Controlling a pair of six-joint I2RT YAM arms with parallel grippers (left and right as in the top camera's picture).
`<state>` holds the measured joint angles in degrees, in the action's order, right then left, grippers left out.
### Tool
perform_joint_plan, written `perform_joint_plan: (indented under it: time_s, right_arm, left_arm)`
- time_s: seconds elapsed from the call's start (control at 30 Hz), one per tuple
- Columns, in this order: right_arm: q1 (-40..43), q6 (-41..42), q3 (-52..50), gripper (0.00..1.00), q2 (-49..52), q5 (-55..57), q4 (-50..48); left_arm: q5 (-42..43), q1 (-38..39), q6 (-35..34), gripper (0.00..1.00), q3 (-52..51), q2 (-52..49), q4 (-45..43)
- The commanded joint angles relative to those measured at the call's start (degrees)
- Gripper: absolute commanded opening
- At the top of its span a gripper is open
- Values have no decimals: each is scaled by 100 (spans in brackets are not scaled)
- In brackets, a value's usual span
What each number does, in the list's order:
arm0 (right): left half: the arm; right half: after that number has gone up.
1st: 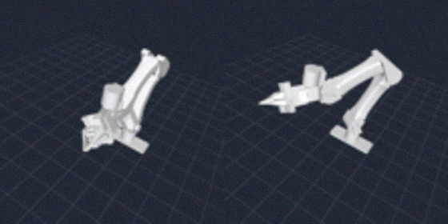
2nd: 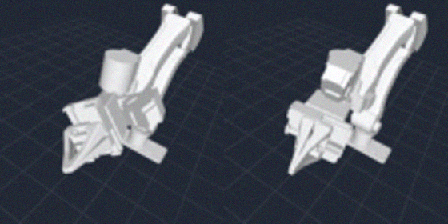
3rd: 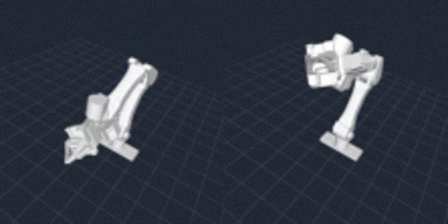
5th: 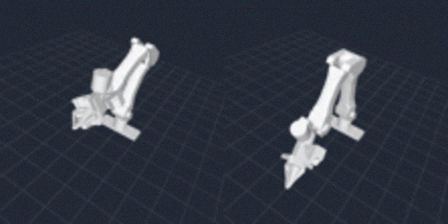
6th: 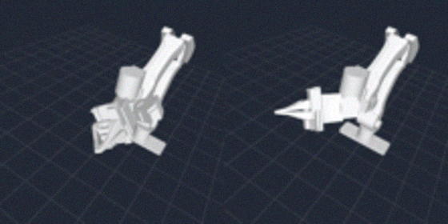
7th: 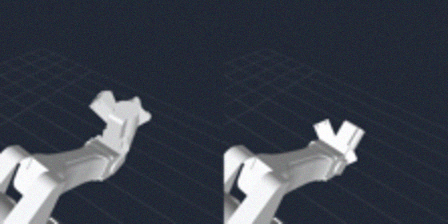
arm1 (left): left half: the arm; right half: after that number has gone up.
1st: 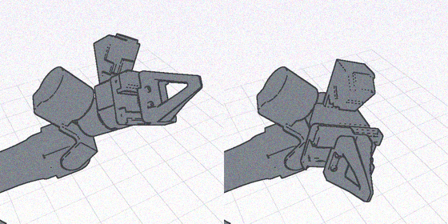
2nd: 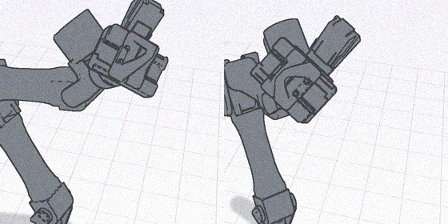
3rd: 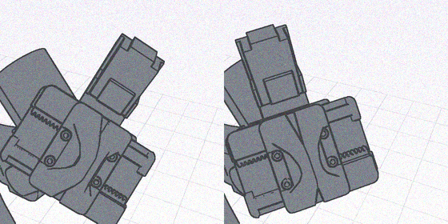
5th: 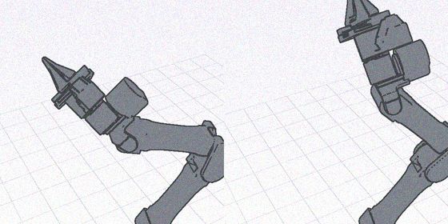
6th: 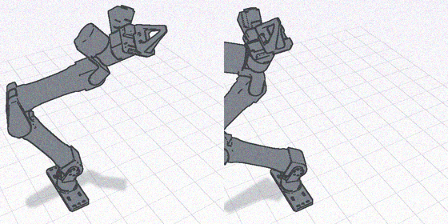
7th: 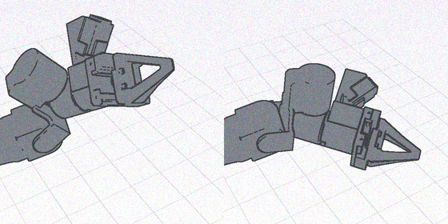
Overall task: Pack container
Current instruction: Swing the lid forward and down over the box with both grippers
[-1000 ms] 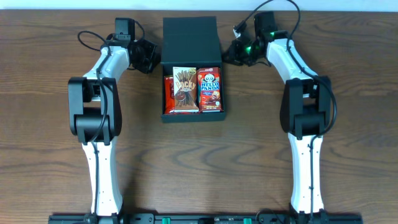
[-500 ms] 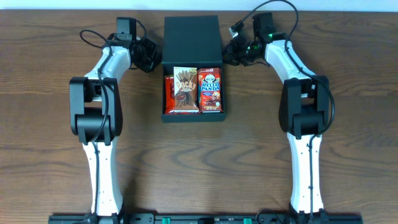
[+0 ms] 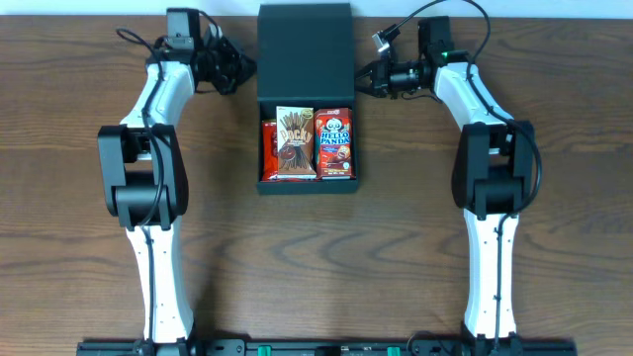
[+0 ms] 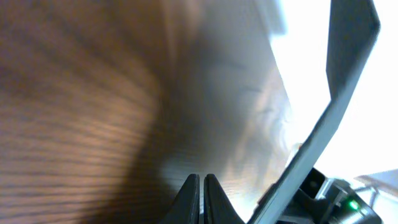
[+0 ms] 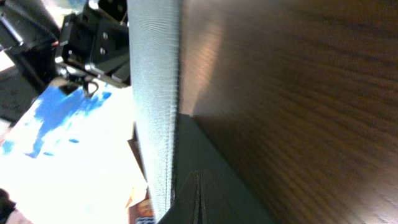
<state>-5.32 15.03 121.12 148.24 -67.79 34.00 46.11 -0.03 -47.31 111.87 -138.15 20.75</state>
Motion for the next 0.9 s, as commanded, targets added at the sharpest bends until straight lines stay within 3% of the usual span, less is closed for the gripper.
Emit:
perform_joint_plan:
  time_s: [0.0, 0.4, 0.87]
  right_arm:
    - [9, -140, 229, 2, -98, -717, -20]
    - [-26, -129, 286, 1, -815, -876, 116]
    - [-153, 131, 286, 1, -1263, -1143, 227]
  left_arm:
    - [474, 24, 485, 6, 378, -48, 28]
    - [1104, 31, 772, 6, 638, 39, 68]
    - [1088, 44, 2068, 5, 638, 1099, 933]
